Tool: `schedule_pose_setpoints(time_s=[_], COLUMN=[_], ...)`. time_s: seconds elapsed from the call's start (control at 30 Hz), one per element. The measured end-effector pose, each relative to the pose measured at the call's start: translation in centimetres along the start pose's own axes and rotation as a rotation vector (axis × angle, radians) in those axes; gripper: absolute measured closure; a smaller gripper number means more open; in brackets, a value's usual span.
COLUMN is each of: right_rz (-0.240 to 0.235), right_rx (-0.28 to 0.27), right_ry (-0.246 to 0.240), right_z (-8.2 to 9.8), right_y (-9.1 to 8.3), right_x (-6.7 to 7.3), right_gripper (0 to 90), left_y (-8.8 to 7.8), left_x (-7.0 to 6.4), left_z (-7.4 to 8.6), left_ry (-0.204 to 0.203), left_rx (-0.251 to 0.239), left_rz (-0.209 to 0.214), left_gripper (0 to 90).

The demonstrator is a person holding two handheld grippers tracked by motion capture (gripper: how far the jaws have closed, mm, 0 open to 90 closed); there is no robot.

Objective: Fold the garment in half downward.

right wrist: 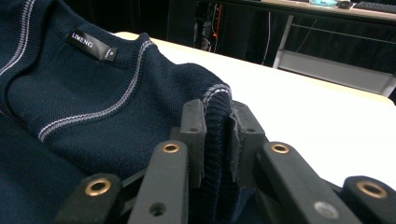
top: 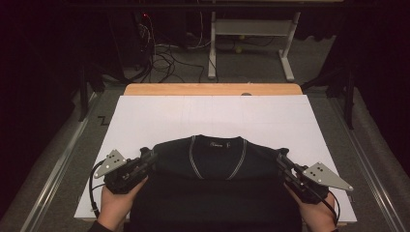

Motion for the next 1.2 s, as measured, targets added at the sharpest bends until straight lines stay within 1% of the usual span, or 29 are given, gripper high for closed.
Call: schedule_pose_setpoints(time_s=[0.17,0.3,0.37,0.43,0.5,0.53,0.6,0.67,0.73,0.8,0.87,0.97,1.1,1.13,1.2], right_rz=[-0.004,-0.013,-0.017,-0.021,-0.028,-0.028,-0.036,-0.04,-0.047,-0.049,-0.053,-0.055,-0.058,-0.06,-0.064], right_rx=[-0.01,-0.014,-0.011,0.0,0.015,0.027,0.057,0.084,0.118,0.145,0.172,0.211,0.26,0.273,0.278], right_ry=[0.006,0.012,0.012,0.002,-0.006,-0.01,-0.011,-0.01,-0.01,-0.006,0.002,0.001,0.014,0.019,0.021], right_z=[0.1,0.3,0.5,0.8,1.2,1.4,2.0,2.5,3.1,3.6,4.2,4.9,5.8,6.1,6.2], right_y=[-1.1,-2.0,-2.2,-2.2,-2.0,-1.9,-1.5,-1.2,-0.8,-0.5,-0.2,0.2,0.8,0.9,1.0], right_x=[0.4,0.8,1.0,1.2,1.4,1.5,1.7,1.8,1.9,1.9,1.9,1.8,1.7,1.8,1.8], right_gripper=[78.6,78.7,78.6,78.6,78.6,78.6,78.6,78.5,78.5,78.5,78.5,78.4,77.7,76.7,72.4], left_y=[-1.3,-2.2,-2.4,-2.3,-1.9,-1.7,-1.3,-0.8,-0.4,-0.2,0.0,0.4,0.8,0.8,0.8], left_x=[-0.8,-1.2,-1.2,-1.0,-0.8,-0.6,-0.4,0.1,0.4,0.8,1.1,1.5,1.8,1.9,2.0], left_z=[0.6,1.3,1.8,2.4,3.1,3.5,4.0,4.7,5.2,5.7,6.1,6.7,7.3,7.5,7.4], left_ry=[0.001,0.0,0.002,0.002,-0.017,-0.022,-0.025,-0.045,-0.053,-0.072,-0.088,-0.089,-0.1,-0.103,-0.11], left_rx=[-0.017,-0.01,0.003,0.026,0.054,0.077,0.102,0.138,0.164,0.189,0.205,0.241,0.272,0.278,0.277], left_rz=[0.015,0.016,0.011,0.001,-0.002,-0.008,-0.013,-0.014,-0.018,-0.017,-0.019,-0.034,-0.048,-0.052,-0.053], left_gripper=[73.5,73.4,73.4,73.4,73.3,73.3,73.3,73.2,73.1,73.1,72.9,72.4,71.4,70.6,67.8])
Point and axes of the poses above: each handheld gripper's, and its own axes: y roughly forward along the jaws, z roughly out of its underside, x roughly to its left, the point moved 9 cm from there along y, roughly forward along the jaws, and after that the axes turned 4 degrees about -y, right-handed, at the moved point
